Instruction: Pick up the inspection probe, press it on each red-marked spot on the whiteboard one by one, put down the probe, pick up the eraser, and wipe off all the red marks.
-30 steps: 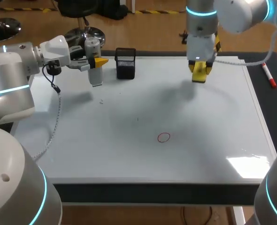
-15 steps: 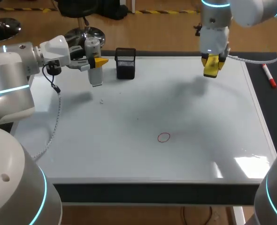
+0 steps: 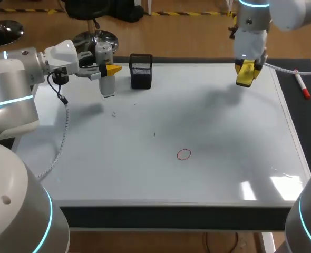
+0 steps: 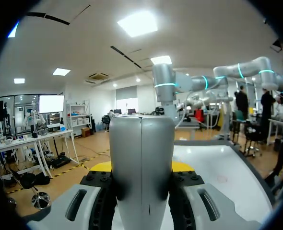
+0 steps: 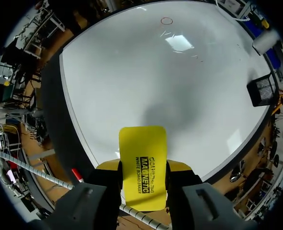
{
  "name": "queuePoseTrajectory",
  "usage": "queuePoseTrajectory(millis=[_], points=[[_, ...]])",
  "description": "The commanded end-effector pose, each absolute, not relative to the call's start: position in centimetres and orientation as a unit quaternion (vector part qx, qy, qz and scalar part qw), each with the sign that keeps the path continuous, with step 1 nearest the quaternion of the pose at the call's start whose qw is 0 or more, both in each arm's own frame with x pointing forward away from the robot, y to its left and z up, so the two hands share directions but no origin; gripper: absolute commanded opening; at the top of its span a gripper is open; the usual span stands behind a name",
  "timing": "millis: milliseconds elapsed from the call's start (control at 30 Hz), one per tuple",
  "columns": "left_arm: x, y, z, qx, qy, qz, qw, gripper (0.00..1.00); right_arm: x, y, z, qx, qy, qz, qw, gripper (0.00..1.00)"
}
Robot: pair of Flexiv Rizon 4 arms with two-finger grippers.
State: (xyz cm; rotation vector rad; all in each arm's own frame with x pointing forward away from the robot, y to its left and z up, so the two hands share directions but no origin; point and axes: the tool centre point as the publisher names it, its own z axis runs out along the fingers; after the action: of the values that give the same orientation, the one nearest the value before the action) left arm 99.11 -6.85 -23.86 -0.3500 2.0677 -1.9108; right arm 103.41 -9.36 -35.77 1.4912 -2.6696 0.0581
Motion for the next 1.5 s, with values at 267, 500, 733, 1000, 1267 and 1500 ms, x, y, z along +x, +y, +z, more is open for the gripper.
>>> queuePoseTrajectory(millis=[267,500,733,1000,1267,1500], points=[[99.1,-6.9,-23.8,-0.122,0.720,-0.666,0.153,0.00,103.6,-9.2,-35.5,0.492,-0.870,0.011,0.031,0.00],[99.1,-6.9,-23.8,-0.122,0.720,-0.666,0.153,0.00,103.6,-9.2,-35.5,0.492,-0.870,0.011,0.031,0.00],[99.1,-6.9,-23.8,-0.122,0.720,-0.666,0.153,0.00,103.6,-9.2,-35.5,0.492,-0.870,0.011,0.031,0.00],[99.1,-6.9,-23.8,-0.122,0.720,-0.666,0.153,0.00,103.6,-9.2,-35.5,0.492,-0.870,0.011,0.031,0.00],[97.9,-9.2,-22.9,-0.086,0.726,-0.667,0.140,0.00,103.6,-9.2,-35.5,0.492,-0.870,0.011,0.031,0.00],[94.7,-13.2,-22.2,-0.047,0.729,-0.673,0.120,0.00,103.6,-9.2,-35.5,0.492,-0.870,0.011,0.031,0.00]])
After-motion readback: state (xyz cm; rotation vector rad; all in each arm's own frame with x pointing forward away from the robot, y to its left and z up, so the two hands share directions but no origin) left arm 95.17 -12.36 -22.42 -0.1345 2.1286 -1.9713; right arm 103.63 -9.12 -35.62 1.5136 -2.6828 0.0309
